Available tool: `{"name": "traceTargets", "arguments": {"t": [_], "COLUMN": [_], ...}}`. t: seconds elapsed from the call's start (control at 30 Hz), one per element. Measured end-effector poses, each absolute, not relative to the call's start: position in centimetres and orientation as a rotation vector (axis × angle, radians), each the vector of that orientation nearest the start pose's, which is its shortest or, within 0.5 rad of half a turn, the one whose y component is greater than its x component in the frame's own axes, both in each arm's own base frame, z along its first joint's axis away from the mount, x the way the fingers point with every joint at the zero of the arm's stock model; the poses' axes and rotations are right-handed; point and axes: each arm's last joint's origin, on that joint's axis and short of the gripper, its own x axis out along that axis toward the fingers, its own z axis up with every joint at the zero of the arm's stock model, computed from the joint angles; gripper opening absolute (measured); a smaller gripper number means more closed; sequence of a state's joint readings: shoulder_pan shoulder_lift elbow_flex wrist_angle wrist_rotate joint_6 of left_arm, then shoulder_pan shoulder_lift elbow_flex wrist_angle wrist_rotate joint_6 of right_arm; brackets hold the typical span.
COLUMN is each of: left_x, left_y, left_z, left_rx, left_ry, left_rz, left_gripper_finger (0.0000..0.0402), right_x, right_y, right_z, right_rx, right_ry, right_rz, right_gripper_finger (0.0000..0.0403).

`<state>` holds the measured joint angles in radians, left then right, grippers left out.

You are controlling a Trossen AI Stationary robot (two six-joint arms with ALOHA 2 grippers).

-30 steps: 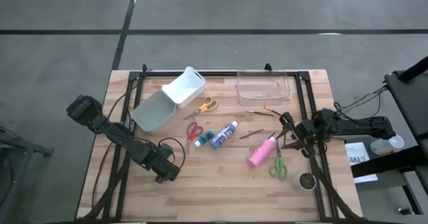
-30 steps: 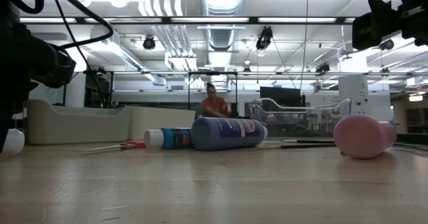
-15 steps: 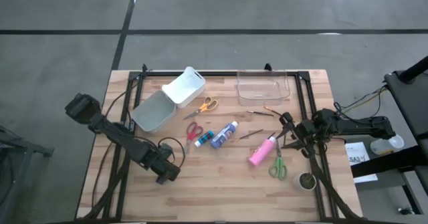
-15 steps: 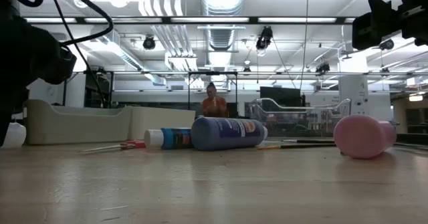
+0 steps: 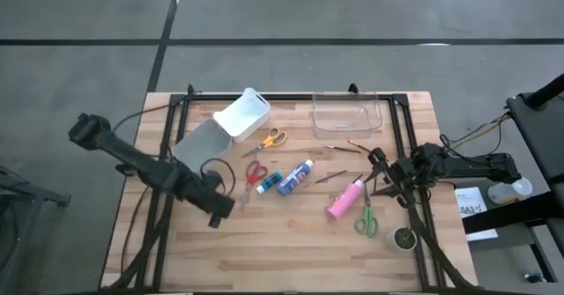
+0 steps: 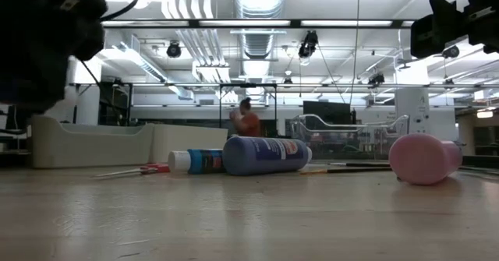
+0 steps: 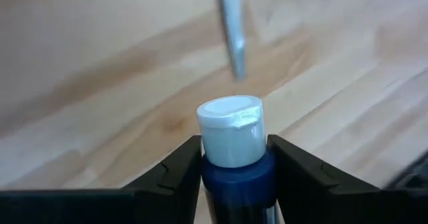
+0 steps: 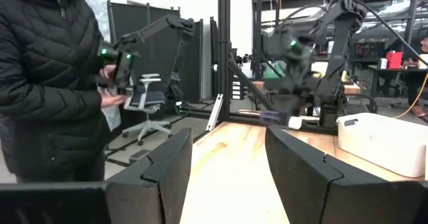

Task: Pick & Place Paint Supplies
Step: Put the dark blue paint bottle into the gray bin

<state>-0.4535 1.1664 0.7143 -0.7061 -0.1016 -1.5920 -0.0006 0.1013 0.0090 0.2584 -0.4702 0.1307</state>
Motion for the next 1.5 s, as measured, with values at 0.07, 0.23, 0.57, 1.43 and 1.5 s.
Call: {"name": "traceTargets", "arguments": {"t": [0.07,0.23,0.57,1.43,1.5], "left_x": [18.1,17.6,17.2,14.9,15.2], "left_y": [-7.6,-5.3,-1.5,6.2,6.5], "left_z": [21.2,22.6,25.2,26.2,25.9], "left_rx": [-1.116,-1.187,-1.242,-1.339,-1.330], "left_ry": [1.007,0.906,0.831,0.836,0.852], "left_rz": [0.619,0.686,0.921,1.534,1.558], "left_gripper_finger": [0.0157,0.0157,0.0156,0.0156,0.0156], "right_x": [9.9,9.9,9.9,9.9,9.9], "right_y": [1.3,1.3,1.3,1.3,1.3], "right_z": [18.3,18.3,18.3,18.3,18.3], "right_rx": [0.089,0.089,0.089,0.089,0.089], "right_ry": [-0.132,-0.132,-0.132,-0.132,-0.132], "right_rz": [0.479,0.478,0.478,0.478,0.479], "right_gripper_finger": [0.0188,0.0188,0.0188,0.0188,0.0188]}}
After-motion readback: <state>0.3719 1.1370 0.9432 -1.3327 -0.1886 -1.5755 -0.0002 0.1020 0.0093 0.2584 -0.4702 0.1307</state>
